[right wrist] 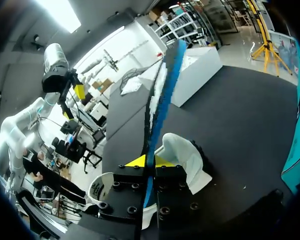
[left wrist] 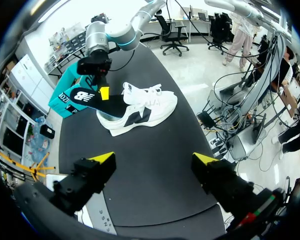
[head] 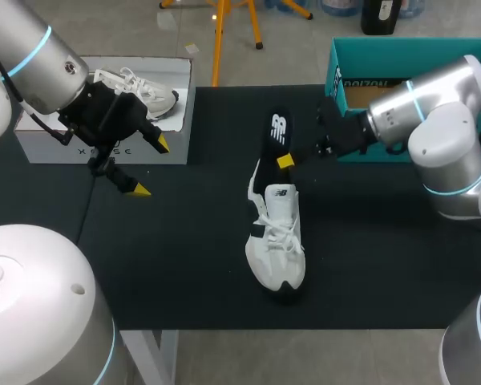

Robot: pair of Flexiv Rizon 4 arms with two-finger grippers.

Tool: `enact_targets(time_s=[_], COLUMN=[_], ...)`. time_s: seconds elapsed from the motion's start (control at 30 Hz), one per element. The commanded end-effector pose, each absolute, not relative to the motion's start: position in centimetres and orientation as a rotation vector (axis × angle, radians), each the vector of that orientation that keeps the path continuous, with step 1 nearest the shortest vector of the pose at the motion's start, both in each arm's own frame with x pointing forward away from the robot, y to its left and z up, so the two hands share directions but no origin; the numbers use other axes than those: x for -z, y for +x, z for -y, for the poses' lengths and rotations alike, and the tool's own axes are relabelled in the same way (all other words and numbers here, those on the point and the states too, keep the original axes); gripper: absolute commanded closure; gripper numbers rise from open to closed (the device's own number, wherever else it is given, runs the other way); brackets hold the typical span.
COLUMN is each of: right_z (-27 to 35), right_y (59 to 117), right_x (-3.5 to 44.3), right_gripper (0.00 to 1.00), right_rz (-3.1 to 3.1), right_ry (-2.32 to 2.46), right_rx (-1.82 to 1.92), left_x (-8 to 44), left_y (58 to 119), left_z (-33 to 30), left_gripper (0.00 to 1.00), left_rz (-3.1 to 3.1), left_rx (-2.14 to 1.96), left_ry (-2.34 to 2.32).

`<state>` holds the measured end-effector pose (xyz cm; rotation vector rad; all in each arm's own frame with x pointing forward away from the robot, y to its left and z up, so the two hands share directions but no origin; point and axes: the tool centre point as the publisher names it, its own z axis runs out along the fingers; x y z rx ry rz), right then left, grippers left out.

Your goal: Take the shoe out of the shoebox, open the shoe tongue, remove and reinsert the insole, then place the shoe into the shoebox

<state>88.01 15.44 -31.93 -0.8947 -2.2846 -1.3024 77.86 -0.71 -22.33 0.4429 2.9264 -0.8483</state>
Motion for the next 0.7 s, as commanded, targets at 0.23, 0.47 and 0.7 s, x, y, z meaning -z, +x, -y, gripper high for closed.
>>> enact_targets(time_s=[0.23, 0.47, 0.7], right_z=[-15.6, -15.9, -16.1], right_y=[86.5, 84.7, 83.5], right_x=[32.9, 34.5, 35.6], right_gripper=[1.00, 1.00, 1.00], right_rz=[2.286, 2.277, 2.241], right_ry=[-0.890, -0.880, -0.890], right_rx=[1.253, 1.186, 1.159], left_x=[22.3, 22.3, 22.3], left_y=[77.9, 77.9, 77.9], left_z=[0.7, 0.7, 0.7], left_gripper=[0.00, 0.00, 0.00], left_rz=[-2.930, -2.930, -2.930], left_rx=[0.843, 0.843, 0.843], left_ry=[0.443, 0.443, 0.443])
